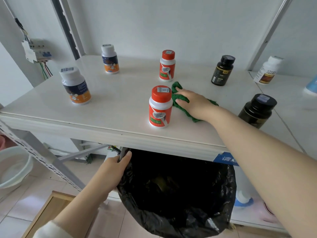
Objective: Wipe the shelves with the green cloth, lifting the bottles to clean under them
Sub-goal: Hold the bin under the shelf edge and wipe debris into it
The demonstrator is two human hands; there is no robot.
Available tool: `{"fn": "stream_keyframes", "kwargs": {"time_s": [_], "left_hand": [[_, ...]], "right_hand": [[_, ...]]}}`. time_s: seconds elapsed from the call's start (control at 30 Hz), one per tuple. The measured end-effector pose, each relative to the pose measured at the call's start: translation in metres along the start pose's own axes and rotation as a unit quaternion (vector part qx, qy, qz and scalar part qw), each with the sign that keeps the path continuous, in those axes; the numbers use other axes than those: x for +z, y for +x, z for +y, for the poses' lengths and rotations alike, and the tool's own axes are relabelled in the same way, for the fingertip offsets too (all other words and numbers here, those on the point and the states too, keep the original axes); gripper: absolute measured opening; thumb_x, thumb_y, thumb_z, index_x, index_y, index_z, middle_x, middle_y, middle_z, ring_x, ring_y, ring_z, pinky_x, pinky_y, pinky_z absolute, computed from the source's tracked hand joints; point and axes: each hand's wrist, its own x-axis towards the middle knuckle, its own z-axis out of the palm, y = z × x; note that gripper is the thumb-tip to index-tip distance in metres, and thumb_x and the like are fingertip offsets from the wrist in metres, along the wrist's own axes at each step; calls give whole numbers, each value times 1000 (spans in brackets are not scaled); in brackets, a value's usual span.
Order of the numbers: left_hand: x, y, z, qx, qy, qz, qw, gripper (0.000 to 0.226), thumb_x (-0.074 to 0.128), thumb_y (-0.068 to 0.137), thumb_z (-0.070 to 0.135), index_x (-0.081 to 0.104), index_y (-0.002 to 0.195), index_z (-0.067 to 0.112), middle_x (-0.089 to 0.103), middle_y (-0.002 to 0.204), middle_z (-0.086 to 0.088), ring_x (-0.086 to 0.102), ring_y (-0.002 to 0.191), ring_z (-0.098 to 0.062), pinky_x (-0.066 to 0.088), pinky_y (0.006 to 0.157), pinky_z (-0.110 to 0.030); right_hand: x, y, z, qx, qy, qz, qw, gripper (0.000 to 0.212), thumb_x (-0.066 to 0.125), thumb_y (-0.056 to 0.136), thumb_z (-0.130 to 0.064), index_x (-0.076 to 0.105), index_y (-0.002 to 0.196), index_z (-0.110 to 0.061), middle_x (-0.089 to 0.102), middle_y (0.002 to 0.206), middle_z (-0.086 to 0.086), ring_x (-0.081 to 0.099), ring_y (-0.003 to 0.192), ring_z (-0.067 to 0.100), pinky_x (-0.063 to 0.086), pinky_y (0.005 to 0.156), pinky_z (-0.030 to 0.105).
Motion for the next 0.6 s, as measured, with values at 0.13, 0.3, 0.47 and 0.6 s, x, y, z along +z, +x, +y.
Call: {"fn": "stream_keyframes", "kwargs": {"time_s": [0.13,0.3,0.47,0.6], "left_hand": [[4,-5,10,1,11,-5,1000,48,46,90,47,65,91,3,63,83,-13,59,72,-24,43,55,-25],[8,-13,16,2,27,-22,999,41,43,91,47,62,88,12,62,88,-12,61,68,-22,45,36,-18],[10,-16,17,1,22,-29,999,42,44,91,47,59,87,9,56,85,-11,58,63,-21,41,34,-16],[14,-18,18,-6,17,-38,999,41,45,90,49,59,82,12,60,89,-12,62,69,-26,50,47,-26]], "right_hand": [[4,-24,-6,28,17,32,999,44,37,97,-31,31,140,-26,26,153,-6,33,136,20,29,105,28],[16,-46,-12,61,20,101,993,43,40,95,-32,38,137,-22,33,150,-7,51,119,23,34,100,30],[25,-66,-15,80,-2,143,986,45,40,95,-31,39,137,-17,37,147,-2,46,124,23,30,102,34],[29,-83,-17,100,-12,174,979,42,41,95,-30,43,134,-16,44,141,1,47,123,24,30,101,37]]}}
